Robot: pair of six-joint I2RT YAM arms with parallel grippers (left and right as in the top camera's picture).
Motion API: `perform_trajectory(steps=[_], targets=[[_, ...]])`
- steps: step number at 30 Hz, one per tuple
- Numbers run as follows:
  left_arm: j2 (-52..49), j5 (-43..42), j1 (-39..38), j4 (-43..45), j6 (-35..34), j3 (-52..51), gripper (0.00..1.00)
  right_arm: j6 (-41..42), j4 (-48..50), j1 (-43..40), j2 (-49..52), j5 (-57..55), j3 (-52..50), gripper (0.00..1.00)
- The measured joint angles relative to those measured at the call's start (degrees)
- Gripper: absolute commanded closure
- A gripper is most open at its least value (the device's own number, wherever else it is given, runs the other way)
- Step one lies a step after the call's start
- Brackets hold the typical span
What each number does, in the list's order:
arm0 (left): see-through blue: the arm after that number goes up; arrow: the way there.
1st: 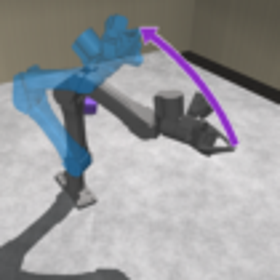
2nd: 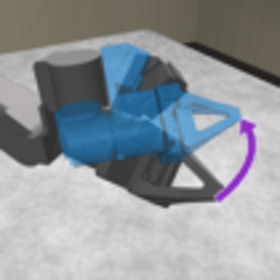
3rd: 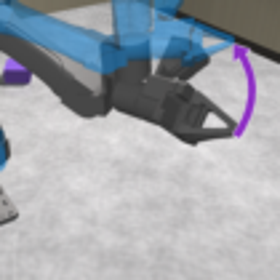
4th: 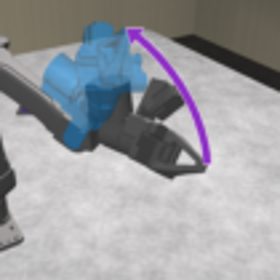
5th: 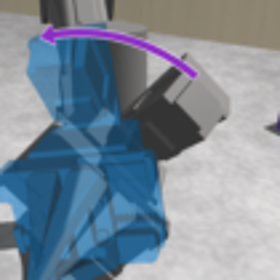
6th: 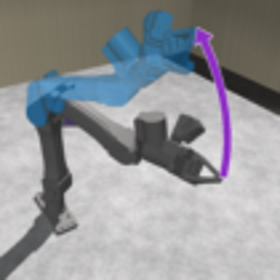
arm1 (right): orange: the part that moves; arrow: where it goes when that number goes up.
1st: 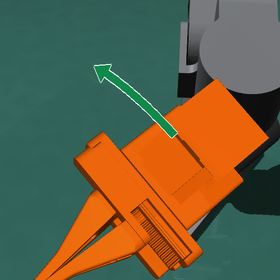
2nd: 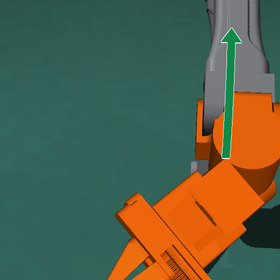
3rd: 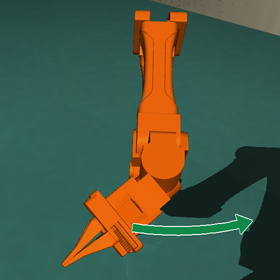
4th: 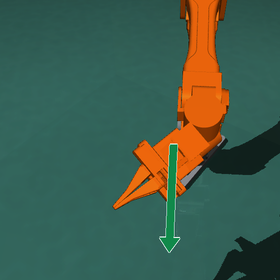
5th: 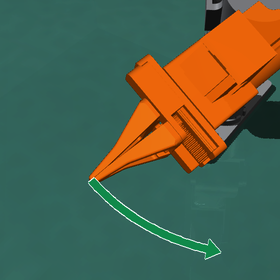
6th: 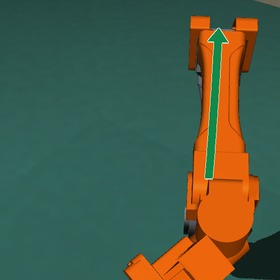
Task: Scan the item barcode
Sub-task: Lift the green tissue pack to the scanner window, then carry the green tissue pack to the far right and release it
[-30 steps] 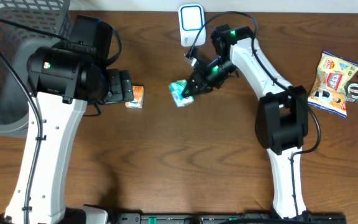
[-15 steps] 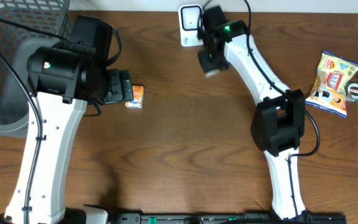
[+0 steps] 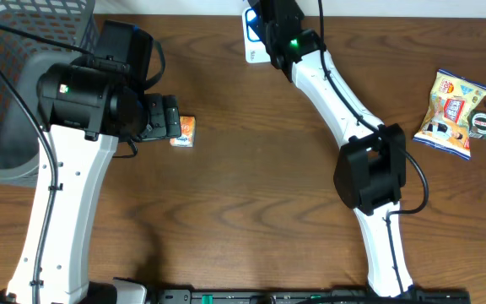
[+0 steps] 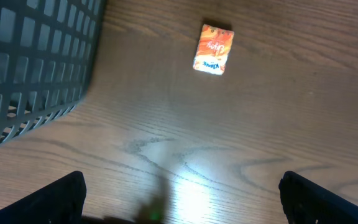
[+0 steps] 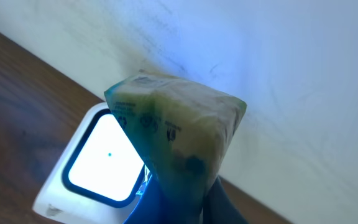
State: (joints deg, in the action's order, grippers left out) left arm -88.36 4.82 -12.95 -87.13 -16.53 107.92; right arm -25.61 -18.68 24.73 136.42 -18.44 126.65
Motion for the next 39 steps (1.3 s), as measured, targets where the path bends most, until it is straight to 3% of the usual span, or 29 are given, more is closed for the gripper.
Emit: perform_trajectory(steps=[17,25,33,39], targets=[[0.00,0.00,0.00,0.00,0.00,0.00,0.02,-5.22,-3.65,-0.61,3.91,3.28,-0.02,0.99],[0.02,0.00,0.00,0.00,0.00,0.00,0.02,-5.07,-6.75,-0.81,4.02,-5.68,-0.02,0.99],[0.00,0.00,0.00,0.00,0.00,0.00,0.02,0.59,-20.74,-5.03,0.52,-8.96,-0.02,0.99],[0.00,0.00,0.00,0.02,0.00,0.00,0.02,8.22,-33.86,-14.58,-5.38,-9.84,0.13,0.99]])
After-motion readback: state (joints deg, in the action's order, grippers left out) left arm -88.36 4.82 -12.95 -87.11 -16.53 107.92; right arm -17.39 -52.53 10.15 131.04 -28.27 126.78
